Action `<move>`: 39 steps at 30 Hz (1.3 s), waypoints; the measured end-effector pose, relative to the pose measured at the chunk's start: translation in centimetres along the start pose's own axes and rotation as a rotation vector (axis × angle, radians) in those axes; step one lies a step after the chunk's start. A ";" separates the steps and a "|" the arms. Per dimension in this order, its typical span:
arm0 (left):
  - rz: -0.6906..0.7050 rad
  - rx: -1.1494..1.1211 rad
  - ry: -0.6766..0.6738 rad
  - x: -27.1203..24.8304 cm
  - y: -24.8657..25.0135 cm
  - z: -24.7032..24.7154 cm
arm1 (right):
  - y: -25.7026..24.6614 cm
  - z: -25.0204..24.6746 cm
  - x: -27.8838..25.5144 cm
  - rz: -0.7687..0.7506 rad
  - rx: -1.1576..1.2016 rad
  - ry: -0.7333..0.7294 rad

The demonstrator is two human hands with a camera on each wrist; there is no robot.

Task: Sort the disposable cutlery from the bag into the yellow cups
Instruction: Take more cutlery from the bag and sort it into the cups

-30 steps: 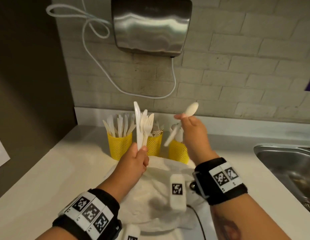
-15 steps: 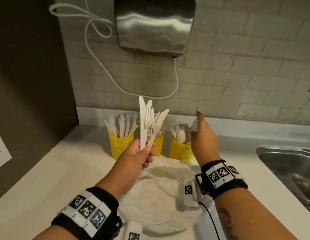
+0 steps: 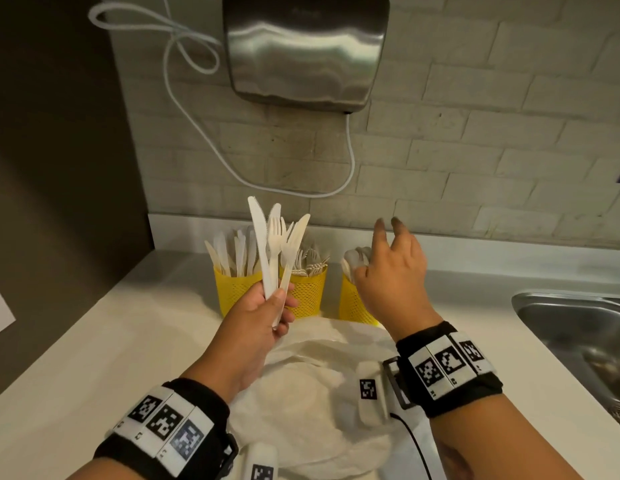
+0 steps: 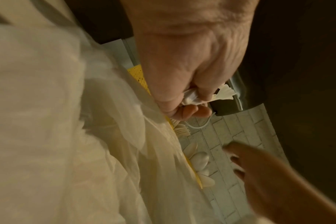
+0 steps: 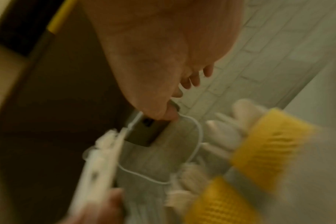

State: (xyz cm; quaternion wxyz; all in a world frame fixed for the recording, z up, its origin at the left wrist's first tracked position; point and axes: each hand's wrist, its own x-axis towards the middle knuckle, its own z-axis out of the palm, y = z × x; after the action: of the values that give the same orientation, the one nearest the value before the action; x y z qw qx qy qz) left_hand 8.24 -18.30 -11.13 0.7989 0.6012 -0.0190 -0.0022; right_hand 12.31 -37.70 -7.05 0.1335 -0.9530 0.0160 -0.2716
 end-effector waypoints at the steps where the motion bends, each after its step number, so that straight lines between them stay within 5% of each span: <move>1: -0.004 -0.014 -0.011 0.0 0.0 0.2 | -1.4 -1.1 -0.3 -0.001 0.139 -0.026; 5: -0.014 -0.040 -0.082 -0.3 0.2 0.9 | -5.9 -2.2 -1.9 0.072 0.934 -0.496; 7: -0.018 -0.041 -0.106 -0.5 0.3 0.8 | -6.5 -1.0 -2.3 0.153 1.160 -0.516; 16: 0.051 0.030 -0.087 -0.8 0.1 0.2 | -6.6 -0.2 -2.4 0.265 1.293 -0.480; 25: 0.153 0.211 -0.008 -0.2 -0.9 -0.1 | -6.9 1.0 -2.4 0.234 1.001 -0.251; 31: 0.071 0.148 -0.077 -0.6 -0.5 -0.2 | -7.1 0.8 -2.5 0.332 1.435 -0.397; 36: -0.083 -0.133 -0.163 -0.5 0.5 -0.7 | -5.5 -0.4 -1.8 0.260 1.781 -0.603; 39: -0.132 -0.165 -0.227 -0.7 0.7 -1.1 | -4.5 -0.4 -1.4 0.288 1.840 -0.672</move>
State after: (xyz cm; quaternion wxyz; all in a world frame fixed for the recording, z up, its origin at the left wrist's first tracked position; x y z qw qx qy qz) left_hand 7.52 -17.03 -10.79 0.8363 0.5294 -0.0693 -0.1242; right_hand 10.67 -33.33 -6.24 0.8513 -0.4941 -0.1242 0.1253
